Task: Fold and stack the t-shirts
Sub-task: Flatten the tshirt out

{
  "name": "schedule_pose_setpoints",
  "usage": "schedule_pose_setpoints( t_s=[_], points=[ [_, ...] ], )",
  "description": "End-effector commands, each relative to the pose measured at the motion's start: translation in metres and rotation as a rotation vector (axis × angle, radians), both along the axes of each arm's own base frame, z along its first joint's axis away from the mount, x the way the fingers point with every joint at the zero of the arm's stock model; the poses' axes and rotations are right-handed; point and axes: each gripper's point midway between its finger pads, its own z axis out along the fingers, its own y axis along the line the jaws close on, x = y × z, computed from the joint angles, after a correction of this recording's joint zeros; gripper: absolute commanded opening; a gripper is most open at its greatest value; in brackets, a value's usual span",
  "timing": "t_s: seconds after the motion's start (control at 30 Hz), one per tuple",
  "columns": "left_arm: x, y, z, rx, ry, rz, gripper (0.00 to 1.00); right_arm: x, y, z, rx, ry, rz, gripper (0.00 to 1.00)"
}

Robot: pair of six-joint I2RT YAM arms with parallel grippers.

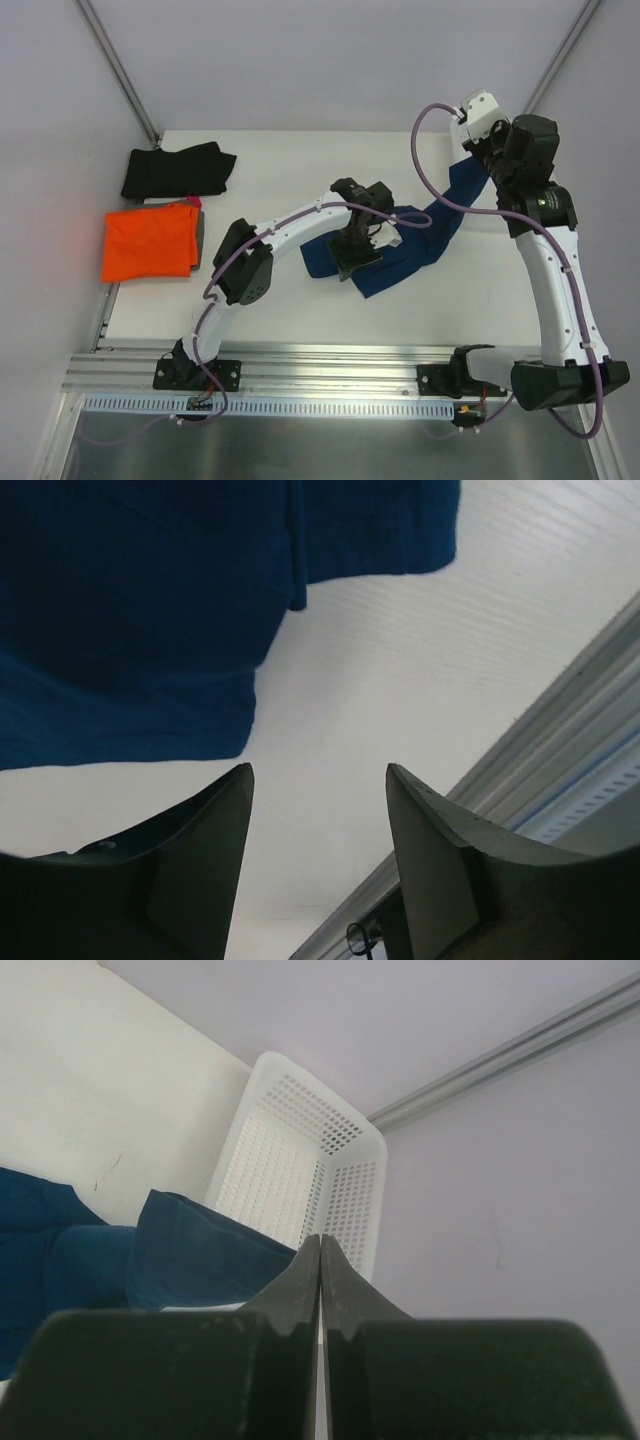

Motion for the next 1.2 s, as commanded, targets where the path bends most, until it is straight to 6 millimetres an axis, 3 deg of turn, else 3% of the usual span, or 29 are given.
schedule_pose_setpoints(
  t_s=[0.0, 0.13, 0.17, 0.23, 0.27, 0.37, 0.4, 0.53, 0.83, 0.93, 1.0, 1.17],
  points=[
    [0.027, -0.017, -0.013, 0.03, -0.122, -0.008, 0.57, -0.019, -0.001, 0.025, 0.038, -0.088, 0.007, 0.01],
    [0.035, -0.048, -0.031, 0.021, -0.167, -0.039, 0.58, -0.021, 0.0, 0.02, 0.047, -0.077, 0.008, 0.01],
    [0.033, -0.052, -0.047, 0.041, -0.154, -0.053, 0.59, -0.021, 0.0, 0.02, 0.048, -0.074, 0.009, 0.01],
    [0.034, -0.068, -0.053, 0.032, -0.182, -0.075, 0.59, -0.021, 0.0, 0.021, 0.051, -0.074, 0.008, 0.01],
    [0.032, -0.071, -0.067, 0.049, -0.172, -0.086, 0.59, -0.021, 0.0, 0.021, 0.052, -0.073, 0.006, 0.01],
    [0.023, -0.093, -0.064, 0.015, -0.195, -0.118, 0.55, -0.02, 0.0, 0.023, 0.05, -0.076, 0.005, 0.01],
    [0.011, -0.1, -0.066, 0.01, -0.187, -0.139, 0.55, -0.021, 0.0, 0.025, 0.051, -0.079, 0.005, 0.0],
    [-0.008, -0.101, -0.067, 0.036, -0.192, -0.165, 0.53, -0.021, 0.001, 0.025, 0.063, -0.079, 0.01, 0.0],
    [-0.006, -0.096, -0.034, 0.079, -0.357, -0.19, 0.53, -0.032, 0.001, 0.023, 0.077, -0.087, 0.012, 0.01],
    [-0.008, -0.097, -0.017, 0.069, -0.407, -0.191, 0.61, -0.036, 0.001, 0.023, 0.081, -0.089, 0.015, 0.01],
    [-0.013, -0.098, -0.006, 0.057, -0.423, -0.198, 0.66, -0.035, 0.002, 0.024, 0.088, -0.09, 0.018, 0.01],
    [-0.031, -0.106, 0.019, -0.012, -0.428, -0.211, 0.67, -0.028, 0.004, 0.031, 0.097, -0.098, 0.023, 0.01]
  ],
)
